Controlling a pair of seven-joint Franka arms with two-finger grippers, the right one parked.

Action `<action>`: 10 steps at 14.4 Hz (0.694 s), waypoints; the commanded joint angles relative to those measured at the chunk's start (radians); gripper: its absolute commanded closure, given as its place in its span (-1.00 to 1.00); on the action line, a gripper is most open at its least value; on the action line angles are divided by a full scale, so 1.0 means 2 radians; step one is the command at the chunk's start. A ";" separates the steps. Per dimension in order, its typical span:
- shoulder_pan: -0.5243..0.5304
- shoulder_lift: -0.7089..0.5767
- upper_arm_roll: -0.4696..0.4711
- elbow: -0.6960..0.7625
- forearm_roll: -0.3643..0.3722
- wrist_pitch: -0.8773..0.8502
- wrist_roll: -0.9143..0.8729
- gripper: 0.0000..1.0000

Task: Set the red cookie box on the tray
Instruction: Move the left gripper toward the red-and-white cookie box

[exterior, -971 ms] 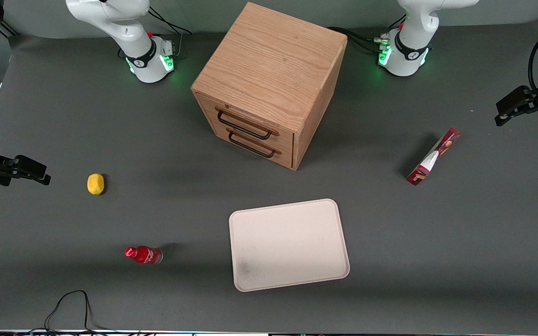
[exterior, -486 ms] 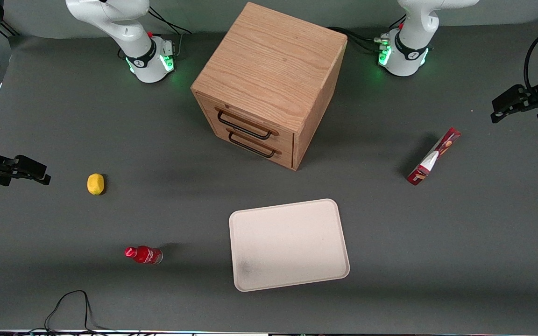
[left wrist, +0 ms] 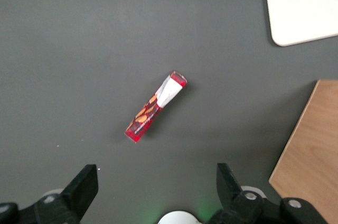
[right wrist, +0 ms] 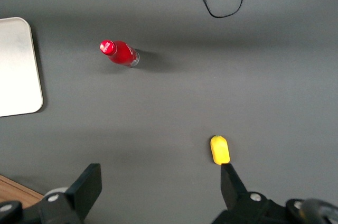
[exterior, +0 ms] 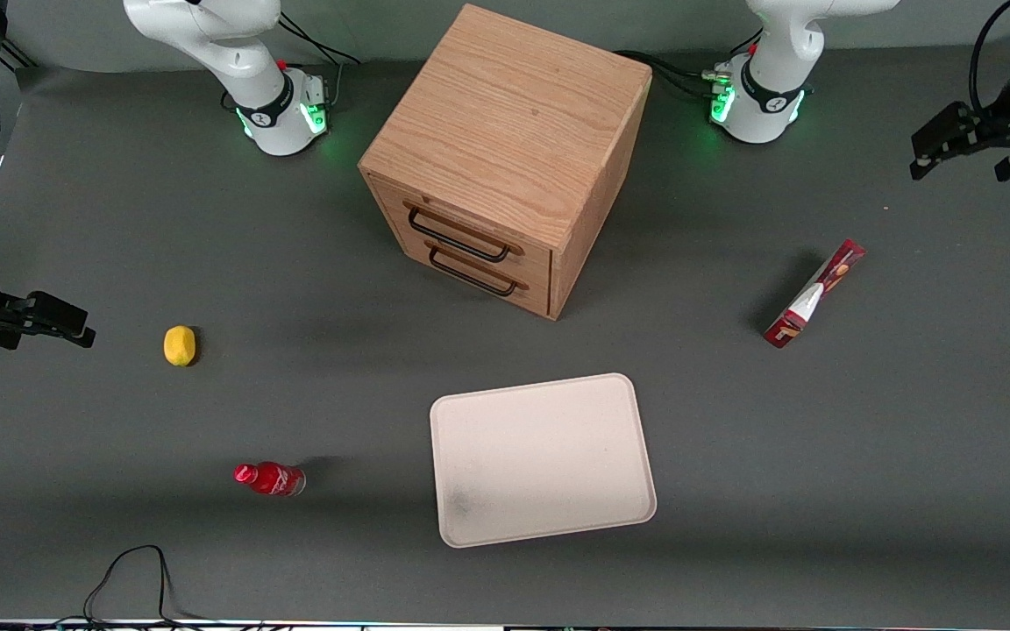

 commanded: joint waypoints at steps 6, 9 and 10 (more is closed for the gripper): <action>0.002 -0.037 -0.001 -0.053 0.004 0.019 0.090 -1.00; 0.006 -0.033 0.008 -0.053 0.016 0.027 0.281 -1.00; 0.006 -0.033 0.008 -0.053 0.017 0.030 0.312 -1.00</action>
